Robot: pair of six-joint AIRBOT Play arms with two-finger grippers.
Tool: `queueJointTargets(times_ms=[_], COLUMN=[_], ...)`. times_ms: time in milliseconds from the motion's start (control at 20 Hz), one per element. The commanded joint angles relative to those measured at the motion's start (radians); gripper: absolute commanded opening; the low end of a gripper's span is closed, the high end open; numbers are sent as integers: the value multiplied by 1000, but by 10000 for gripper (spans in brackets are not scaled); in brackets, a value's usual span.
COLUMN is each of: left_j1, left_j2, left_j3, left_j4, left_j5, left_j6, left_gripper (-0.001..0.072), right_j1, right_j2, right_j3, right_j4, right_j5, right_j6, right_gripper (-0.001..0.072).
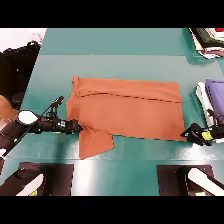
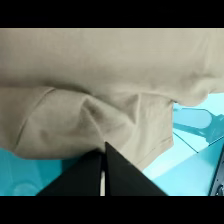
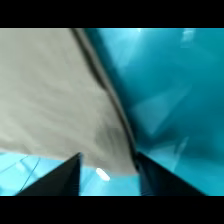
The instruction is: Fold the shirts.
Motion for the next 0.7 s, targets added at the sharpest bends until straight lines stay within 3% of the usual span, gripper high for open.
queueJointTargets(times_ms=[0,50,150,400,550,650], left_j1=[0,0,0,0,0,0], left_j2=[1,1,1,210,361,383], left_j3=[2,4,20,28,30,66], left_j4=[10,32,102,235,172,131], left_j5=[-33,-61,-131,-272,-486,-523], left_j6=[8,7,-13,-147,-220,-248], left_gripper=[23,23,21,22,23,23], right_j1=[45,60,84,94,94,94], right_j2=[-26,-18,30,248,398,446], right_j3=[-11,-8,-6,40,52,72], right_j4=[-19,-41,-85,-227,-301,-303], right_j5=[-14,-13,-6,155,226,225], right_j6=[-8,-8,-8,-8,-1,49], right_gripper=[218,106,19,18,18,18])
